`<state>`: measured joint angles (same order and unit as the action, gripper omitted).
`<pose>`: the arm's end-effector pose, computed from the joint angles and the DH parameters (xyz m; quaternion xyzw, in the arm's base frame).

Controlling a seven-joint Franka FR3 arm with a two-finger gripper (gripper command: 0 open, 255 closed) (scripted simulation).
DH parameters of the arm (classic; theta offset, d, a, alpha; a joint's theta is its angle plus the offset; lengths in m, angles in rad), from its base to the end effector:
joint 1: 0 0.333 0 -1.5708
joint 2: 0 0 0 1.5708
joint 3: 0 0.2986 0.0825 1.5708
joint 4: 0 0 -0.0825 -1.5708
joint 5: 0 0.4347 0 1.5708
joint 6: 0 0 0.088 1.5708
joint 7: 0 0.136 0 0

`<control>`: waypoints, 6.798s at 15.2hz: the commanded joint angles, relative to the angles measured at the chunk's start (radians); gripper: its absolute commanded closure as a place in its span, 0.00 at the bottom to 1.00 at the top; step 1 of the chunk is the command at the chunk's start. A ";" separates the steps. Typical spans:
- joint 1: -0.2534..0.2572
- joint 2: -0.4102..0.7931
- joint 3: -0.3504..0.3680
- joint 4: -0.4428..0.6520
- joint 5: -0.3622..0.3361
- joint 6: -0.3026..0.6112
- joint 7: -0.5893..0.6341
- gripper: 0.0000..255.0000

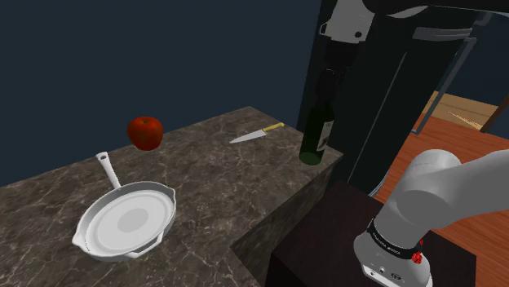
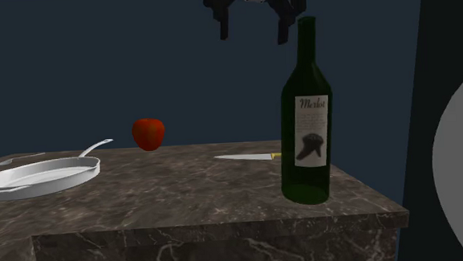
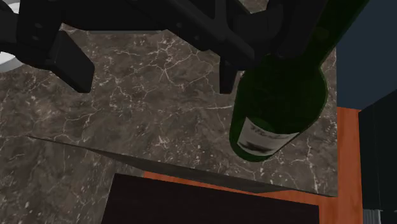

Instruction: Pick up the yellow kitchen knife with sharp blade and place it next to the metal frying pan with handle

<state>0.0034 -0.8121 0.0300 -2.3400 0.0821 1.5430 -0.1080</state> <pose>0.3604 0.0251 0.5648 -0.9972 -0.0675 -0.0087 0.0298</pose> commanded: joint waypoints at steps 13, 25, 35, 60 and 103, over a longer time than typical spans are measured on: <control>0.067 0.237 -0.187 -0.106 -0.188 0.393 -0.523 0.00; 0.154 0.660 -0.329 0.024 -0.205 0.770 -1.025 0.00; 0.167 0.929 -0.334 0.158 -0.109 0.942 -1.308 0.00; 0.163 0.954 -0.332 0.168 -0.097 0.956 -1.318 1.00; 0.430 0.992 -0.108 0.544 -0.223 0.575 -0.776 1.00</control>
<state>0.4210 0.1705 -0.0865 -1.8131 -0.1379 2.1276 -0.9074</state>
